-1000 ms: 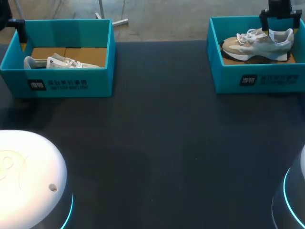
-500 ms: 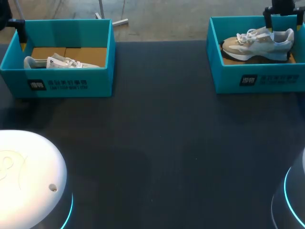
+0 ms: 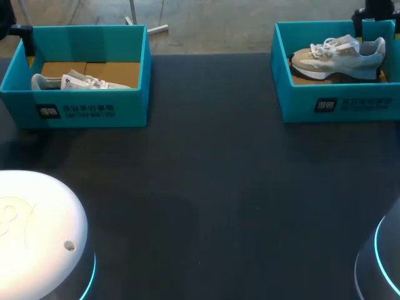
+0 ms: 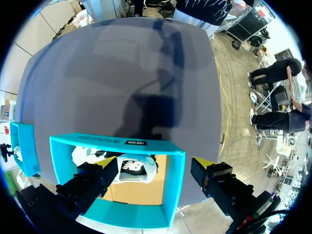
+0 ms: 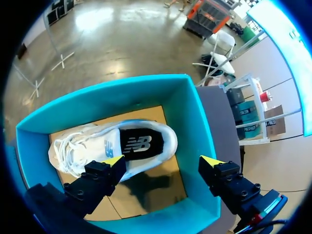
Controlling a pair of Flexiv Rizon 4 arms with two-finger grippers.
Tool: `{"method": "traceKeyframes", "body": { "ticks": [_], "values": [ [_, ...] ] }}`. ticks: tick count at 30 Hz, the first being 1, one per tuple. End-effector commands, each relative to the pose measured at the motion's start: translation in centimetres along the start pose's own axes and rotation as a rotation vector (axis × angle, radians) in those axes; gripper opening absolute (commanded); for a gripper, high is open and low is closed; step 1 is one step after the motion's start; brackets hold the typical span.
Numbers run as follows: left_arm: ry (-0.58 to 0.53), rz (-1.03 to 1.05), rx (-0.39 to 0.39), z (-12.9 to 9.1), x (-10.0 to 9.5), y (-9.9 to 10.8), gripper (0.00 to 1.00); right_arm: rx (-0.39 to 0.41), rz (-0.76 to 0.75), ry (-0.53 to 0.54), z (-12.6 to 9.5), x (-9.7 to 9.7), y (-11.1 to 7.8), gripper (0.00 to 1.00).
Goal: Take the shoe out of the shoebox, open the shoe tongue, remove and reinsert the insole, then place the shoe into the shoebox
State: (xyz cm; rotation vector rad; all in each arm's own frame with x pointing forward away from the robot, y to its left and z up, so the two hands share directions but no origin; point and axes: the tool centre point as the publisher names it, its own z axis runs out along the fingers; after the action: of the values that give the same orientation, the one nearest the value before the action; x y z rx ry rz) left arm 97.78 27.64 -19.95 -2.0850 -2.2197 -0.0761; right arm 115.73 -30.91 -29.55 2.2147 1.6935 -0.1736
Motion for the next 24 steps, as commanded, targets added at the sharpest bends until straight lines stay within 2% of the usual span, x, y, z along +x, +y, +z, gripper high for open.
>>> {"method": "traceKeyframes", "body": {
  "ticks": [1, 11, 18, 24],
  "values": [
    [0.002, 0.0, -0.003, 0.0, 0.0, -0.2, 1.0, 0.0, 0.001, -0.002, 0.1, 0.1, 0.1, 1.0],
    [0.002, 0.0, -0.003, 0.0, 0.0, -0.2, 1.0, 0.0, 0.001, -0.002, 0.1, 0.1, 0.1, 1.0],
    [0.002, 0.0, -0.003, 0.0, 0.0, -0.2, 1.0, 0.037, -0.035, 0.054, 0.8, -0.5, 1.2, 1.0],
    [0.002, 0.0, -0.003, 0.0, 0.0, -0.2, 1.0, 0.038, -0.065, 0.047, 1.0, -0.6, 1.6, 1.0]
  ]
}}
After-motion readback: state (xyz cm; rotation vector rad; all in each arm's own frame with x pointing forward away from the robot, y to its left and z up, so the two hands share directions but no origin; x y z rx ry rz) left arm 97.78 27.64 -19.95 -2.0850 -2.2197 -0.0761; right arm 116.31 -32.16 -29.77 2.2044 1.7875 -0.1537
